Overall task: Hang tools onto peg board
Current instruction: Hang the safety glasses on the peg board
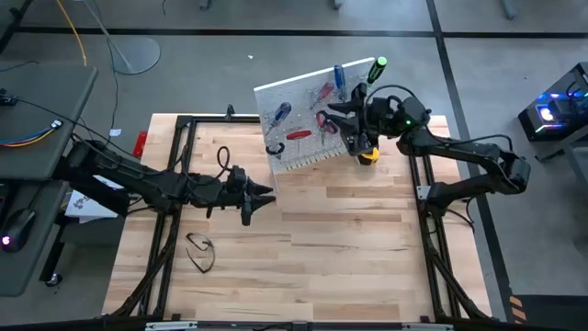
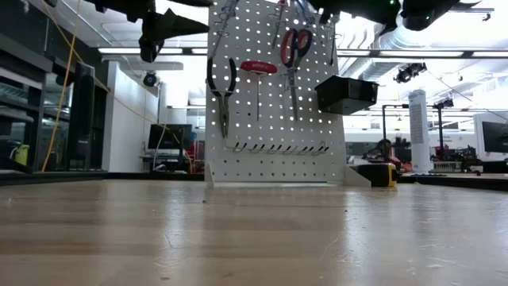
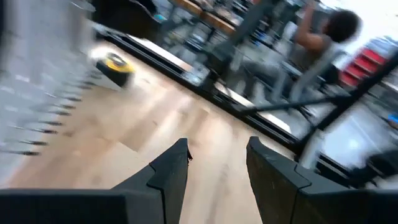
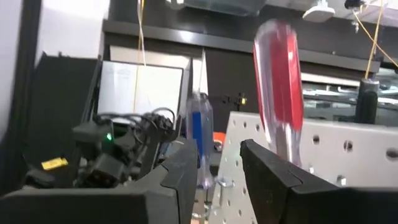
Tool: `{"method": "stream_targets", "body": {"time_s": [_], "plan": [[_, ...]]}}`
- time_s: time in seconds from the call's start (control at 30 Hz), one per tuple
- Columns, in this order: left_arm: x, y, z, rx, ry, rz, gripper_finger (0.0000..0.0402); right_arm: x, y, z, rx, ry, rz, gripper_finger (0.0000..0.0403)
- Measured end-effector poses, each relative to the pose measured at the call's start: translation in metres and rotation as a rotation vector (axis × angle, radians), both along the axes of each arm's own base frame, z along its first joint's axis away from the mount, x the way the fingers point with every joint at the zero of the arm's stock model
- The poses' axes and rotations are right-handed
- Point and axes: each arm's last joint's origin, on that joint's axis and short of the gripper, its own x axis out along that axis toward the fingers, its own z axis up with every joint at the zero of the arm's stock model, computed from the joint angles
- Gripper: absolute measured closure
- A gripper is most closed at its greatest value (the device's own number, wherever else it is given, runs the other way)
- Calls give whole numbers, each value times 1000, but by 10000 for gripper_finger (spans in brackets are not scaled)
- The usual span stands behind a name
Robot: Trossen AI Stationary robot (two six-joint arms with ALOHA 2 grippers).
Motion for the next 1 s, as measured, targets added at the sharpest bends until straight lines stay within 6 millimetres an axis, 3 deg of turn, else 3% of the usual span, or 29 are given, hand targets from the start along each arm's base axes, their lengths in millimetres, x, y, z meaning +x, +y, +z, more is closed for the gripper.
{"method": "stream_targets", "body": {"time_s": [0.1,0.37,0.53,0.67,0.87,1.0], "plan": [[-1,-6,-4,-22,46,-127,255,-6,7,9,8,-29,30,285],[-24,-37,-32,-219,425,-477,255,-22,36,31,-9,-113,115,284],[-50,-61,-26,-329,766,-633,255,-27,49,38,46,-134,163,284],[-72,-74,-24,-600,997,-351,255,-27,57,37,85,-109,186,284],[-88,-100,-40,-876,980,89,255,-23,66,34,103,-75,210,284],[-89,-118,-58,-896,1084,170,255,-23,68,34,105,-68,220,284]]}}
